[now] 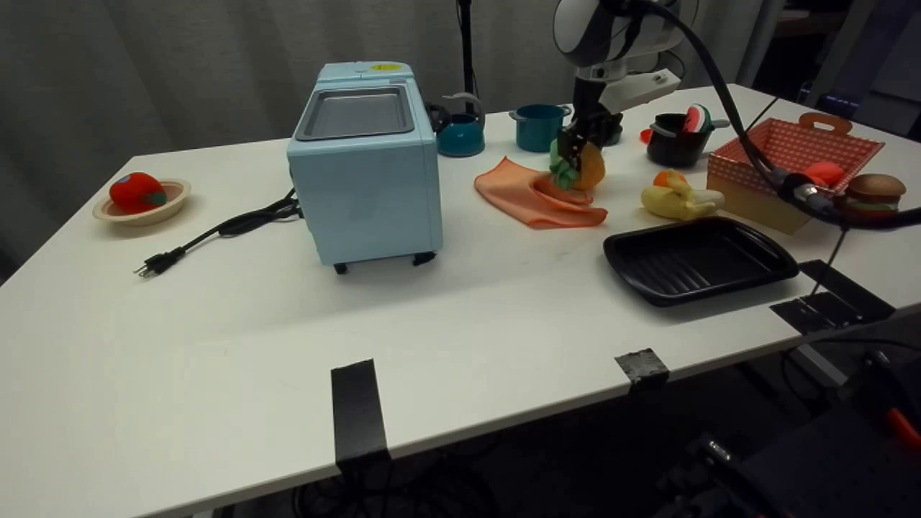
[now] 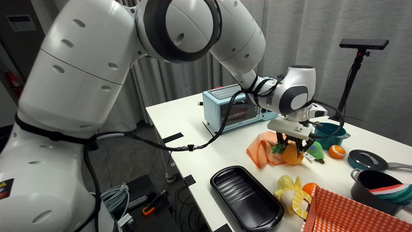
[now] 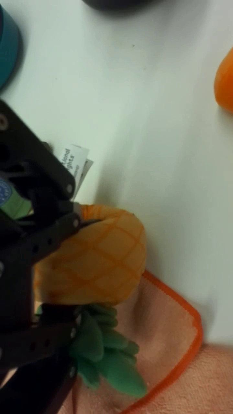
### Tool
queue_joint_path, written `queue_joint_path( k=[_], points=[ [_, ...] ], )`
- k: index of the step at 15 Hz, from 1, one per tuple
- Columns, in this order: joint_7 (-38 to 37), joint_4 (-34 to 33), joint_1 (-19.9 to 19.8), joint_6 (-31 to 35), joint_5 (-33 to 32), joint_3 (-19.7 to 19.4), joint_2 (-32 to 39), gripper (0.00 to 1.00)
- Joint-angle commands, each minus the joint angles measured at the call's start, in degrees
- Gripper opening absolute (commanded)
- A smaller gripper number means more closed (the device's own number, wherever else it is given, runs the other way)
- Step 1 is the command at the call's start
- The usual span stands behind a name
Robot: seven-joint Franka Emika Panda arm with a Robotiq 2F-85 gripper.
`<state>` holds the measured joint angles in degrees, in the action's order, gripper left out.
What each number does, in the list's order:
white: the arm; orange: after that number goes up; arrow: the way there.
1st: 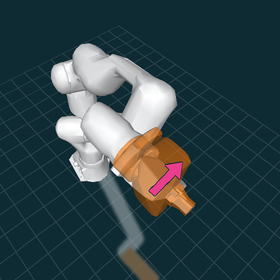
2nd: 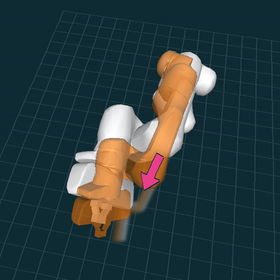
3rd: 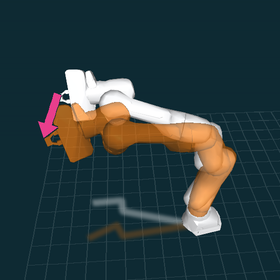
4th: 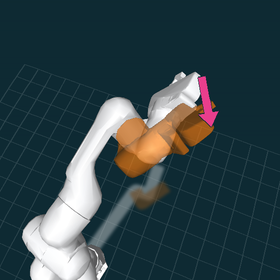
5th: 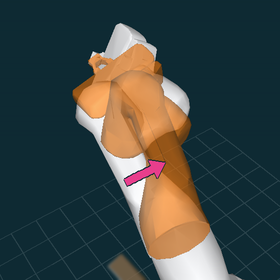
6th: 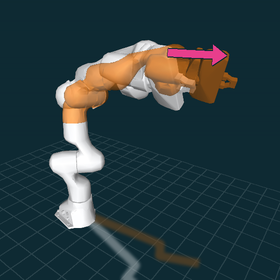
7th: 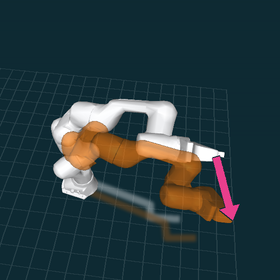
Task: Put the pineapple plush toy on top of the blue pot, put the banana plush toy in the basket
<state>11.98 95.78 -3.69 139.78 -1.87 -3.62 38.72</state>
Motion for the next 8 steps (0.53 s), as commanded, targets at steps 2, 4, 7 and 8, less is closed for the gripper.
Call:
queue_joint_path(
  k=[2, 4, 7, 8],
  points=[
    [-0.7, -4.9, -2.2, -0.3, -0.2, 0.5, 1.3, 0.07],
    [-1.1, -6.9, -2.6, 0.4, -0.2, 0.3, 1.5, 0.03],
    [-2.2, -11.0, -3.0, 0.7, 0.4, 0.6, 2.8, 0.05],
    [-3.2, -12.4, -2.8, 1.1, 0.5, 0.5, 3.4, 0.06]
  ],
)
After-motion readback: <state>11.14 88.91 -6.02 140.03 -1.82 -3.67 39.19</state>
